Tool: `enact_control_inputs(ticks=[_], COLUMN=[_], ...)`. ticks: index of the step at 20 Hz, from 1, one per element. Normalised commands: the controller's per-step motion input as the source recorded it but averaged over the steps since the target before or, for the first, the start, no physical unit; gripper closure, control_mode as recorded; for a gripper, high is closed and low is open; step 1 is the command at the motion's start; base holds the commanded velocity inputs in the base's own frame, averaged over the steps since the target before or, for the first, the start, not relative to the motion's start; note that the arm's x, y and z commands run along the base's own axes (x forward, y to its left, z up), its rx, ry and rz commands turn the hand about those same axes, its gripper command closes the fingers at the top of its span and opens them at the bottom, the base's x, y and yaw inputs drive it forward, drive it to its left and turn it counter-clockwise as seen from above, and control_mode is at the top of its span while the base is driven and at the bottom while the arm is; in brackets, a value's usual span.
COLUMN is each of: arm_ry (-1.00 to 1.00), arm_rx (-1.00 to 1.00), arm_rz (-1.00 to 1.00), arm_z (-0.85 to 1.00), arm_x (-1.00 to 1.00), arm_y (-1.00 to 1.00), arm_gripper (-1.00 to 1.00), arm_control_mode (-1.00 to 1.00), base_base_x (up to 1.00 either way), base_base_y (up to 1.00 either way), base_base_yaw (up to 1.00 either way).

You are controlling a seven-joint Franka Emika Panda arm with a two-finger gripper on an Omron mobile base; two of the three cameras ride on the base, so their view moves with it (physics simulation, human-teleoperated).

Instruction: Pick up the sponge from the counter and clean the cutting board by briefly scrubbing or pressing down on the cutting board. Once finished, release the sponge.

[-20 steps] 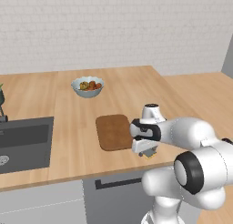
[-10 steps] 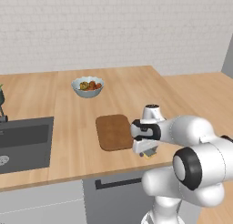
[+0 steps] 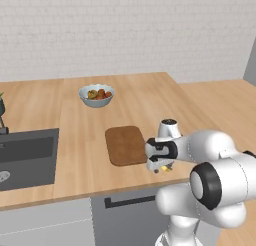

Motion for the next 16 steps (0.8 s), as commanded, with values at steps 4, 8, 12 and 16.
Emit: enact_control_inputs(ticks=[4, 8, 12, 16], arm_ry=[-0.16, -0.14, -0.11, -0.02], arm_rx=[0.1, 0.15, 0.11, 0.05], arm_rz=[0.0, 0.0, 0.0, 0.0], arm_z=[-0.33, 0.03, 0.05, 0.0], arm_x=[0.0, 0.0, 0.0, 0.13], arm_y=[0.0, -0.01, -0.01, 0.0], arm_gripper=[1.0, 1.0, 1.0, 1.0], arm_control_mode=[-1.0, -1.0, -1.0, -1.0], base_base_x=[0.0, 0.0, 0.0, 0.0], base_base_y=[0.0, 0.0, 0.0, 0.0], base_base_yaw=[0.0, 0.0, 0.0, 0.0])
